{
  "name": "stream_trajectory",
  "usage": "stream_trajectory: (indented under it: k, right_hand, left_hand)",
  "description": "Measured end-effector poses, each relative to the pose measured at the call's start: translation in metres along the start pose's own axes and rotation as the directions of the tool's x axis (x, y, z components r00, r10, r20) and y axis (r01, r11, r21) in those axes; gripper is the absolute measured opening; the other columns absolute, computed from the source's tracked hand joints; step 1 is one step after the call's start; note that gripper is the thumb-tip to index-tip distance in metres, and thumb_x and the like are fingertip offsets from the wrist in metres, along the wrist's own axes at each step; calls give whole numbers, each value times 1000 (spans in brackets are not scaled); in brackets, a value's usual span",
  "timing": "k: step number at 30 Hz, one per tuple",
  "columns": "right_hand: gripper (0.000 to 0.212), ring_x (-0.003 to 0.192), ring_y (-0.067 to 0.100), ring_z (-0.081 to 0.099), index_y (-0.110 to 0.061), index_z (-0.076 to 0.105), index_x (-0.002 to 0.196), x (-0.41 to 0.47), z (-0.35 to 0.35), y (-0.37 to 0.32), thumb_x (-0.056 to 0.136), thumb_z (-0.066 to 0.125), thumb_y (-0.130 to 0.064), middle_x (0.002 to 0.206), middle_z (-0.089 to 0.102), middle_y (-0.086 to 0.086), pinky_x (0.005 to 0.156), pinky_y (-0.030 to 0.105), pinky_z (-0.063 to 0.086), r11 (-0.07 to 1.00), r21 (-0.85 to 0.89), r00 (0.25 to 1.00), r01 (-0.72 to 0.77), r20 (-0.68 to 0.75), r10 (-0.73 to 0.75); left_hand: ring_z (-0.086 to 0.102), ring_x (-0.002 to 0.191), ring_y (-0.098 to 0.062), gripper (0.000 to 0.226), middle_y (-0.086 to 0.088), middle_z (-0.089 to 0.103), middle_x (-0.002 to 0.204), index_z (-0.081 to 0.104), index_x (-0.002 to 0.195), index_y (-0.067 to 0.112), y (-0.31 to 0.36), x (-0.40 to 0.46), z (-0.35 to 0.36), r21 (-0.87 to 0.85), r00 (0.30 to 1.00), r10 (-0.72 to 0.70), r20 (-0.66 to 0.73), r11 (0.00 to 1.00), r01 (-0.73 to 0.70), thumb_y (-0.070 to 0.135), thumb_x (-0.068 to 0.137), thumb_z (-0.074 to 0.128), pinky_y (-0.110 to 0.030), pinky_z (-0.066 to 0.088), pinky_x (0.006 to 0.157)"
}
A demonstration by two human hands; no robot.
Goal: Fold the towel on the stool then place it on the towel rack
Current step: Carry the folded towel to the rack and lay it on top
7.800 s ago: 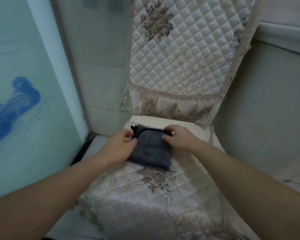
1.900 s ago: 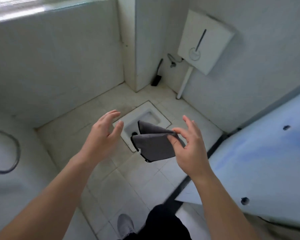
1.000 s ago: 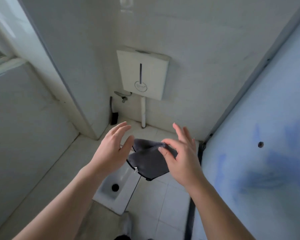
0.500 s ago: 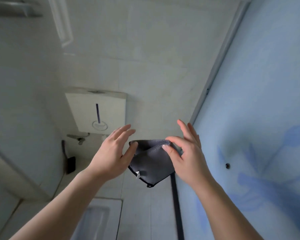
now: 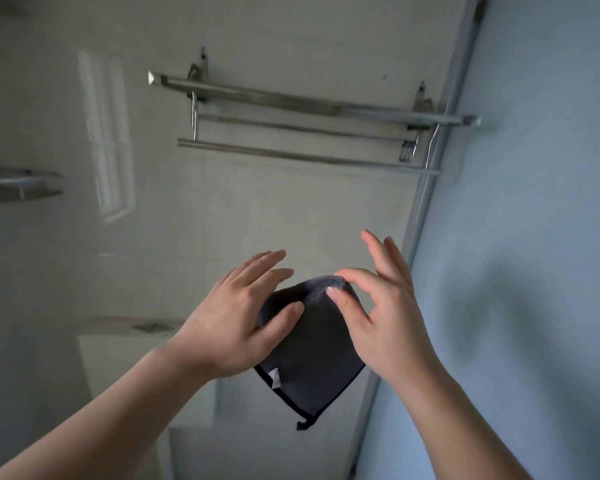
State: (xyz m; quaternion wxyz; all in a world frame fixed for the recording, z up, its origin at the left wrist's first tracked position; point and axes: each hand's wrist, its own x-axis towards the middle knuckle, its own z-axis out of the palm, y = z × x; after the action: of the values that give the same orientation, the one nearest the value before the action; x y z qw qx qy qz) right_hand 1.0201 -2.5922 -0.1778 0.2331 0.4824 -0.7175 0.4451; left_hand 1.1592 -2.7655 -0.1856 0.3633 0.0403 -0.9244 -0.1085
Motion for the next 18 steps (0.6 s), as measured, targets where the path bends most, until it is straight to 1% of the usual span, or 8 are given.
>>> stream_trajectory:
  k: [5, 11, 12, 13, 15, 16, 17, 18]
  right_hand:
    - [11, 154, 28, 20, -23, 75, 102, 67, -9, 27, 94, 70, -29, 163, 36, 0, 117, 61, 26, 998, 51, 994, 49, -98, -43]
    - [13, 151, 31, 28, -17, 78, 101, 116, -21, 60, 92, 72, -25, 160, 40, 4, 118, 55, 30, 988, 89, 975, 123, -195, -104]
    - [14, 151, 30, 28, -17, 78, 102, 122, -23, 65, 92, 73, -25, 160, 41, 4, 119, 52, 29, 988, 97, 973, 121, -206, -99]
    - [16, 151, 28, 28, -16, 78, 104, 126, -25, 70, 91, 73, -26, 160, 41, 3, 121, 44, 27, 987, 112, 972, 114, -217, -88]
    - [23, 152, 23, 28, -16, 78, 106, 132, -31, 78, 91, 71, -31, 159, 41, 0, 120, 21, 21, 985, 143, 969, 100, -240, -64]
    - [25, 152, 21, 27, -17, 78, 107, 135, -33, 81, 90, 69, -33, 159, 41, -2, 117, 13, 18, 984, 151, 966, 96, -252, -56]
    - [25, 152, 19, 26, -18, 78, 107, 137, -36, 85, 90, 69, -34, 159, 41, -2, 116, 12, 17, 983, 158, 964, 90, -263, -46]
    - [24, 152, 18, 26, -19, 78, 106, 140, -38, 88, 90, 69, -35, 159, 42, -2, 117, 15, 17, 983, 163, 961, 85, -274, -38]
  left_hand:
    - [30, 147, -13, 52, -2, 42, 154, 64, 119, 18, -5, 70, 0, 55, 999, 37, -36, 998, -35, 54, 81, 65, -39, 36, 112]
    - [36, 143, -15, 43, -1, 45, 152, 70, 109, 16, -6, 121, 11, 104, 991, 49, -121, 994, -37, 48, 81, 65, -40, 40, 110]
    - [37, 143, -15, 42, 0, 46, 152, 70, 109, 16, -6, 126, 13, 92, 990, 43, -136, 995, -30, 47, 81, 65, -40, 40, 109]
    - [38, 142, -15, 42, 0, 46, 151, 70, 110, 17, -6, 130, 15, 73, 989, 34, -145, 997, -23, 47, 81, 65, -40, 40, 110]
    - [38, 142, -13, 43, 3, 46, 151, 70, 113, 20, -7, 136, 18, 19, 987, 22, -157, 1000, -19, 49, 81, 65, -36, 39, 110]
    - [38, 141, -11, 44, 4, 47, 150, 69, 114, 23, -8, 139, 20, -5, 986, 25, -165, 1000, -26, 51, 80, 65, -33, 38, 110]
    - [38, 141, -8, 44, 6, 47, 150, 69, 115, 25, -8, 141, 22, -23, 985, 32, -172, 999, -36, 52, 80, 66, -29, 37, 110]
    - [38, 140, -6, 43, 7, 47, 150, 70, 115, 27, -8, 144, 23, -37, 983, 41, -179, 998, -48, 52, 80, 66, -27, 36, 109]
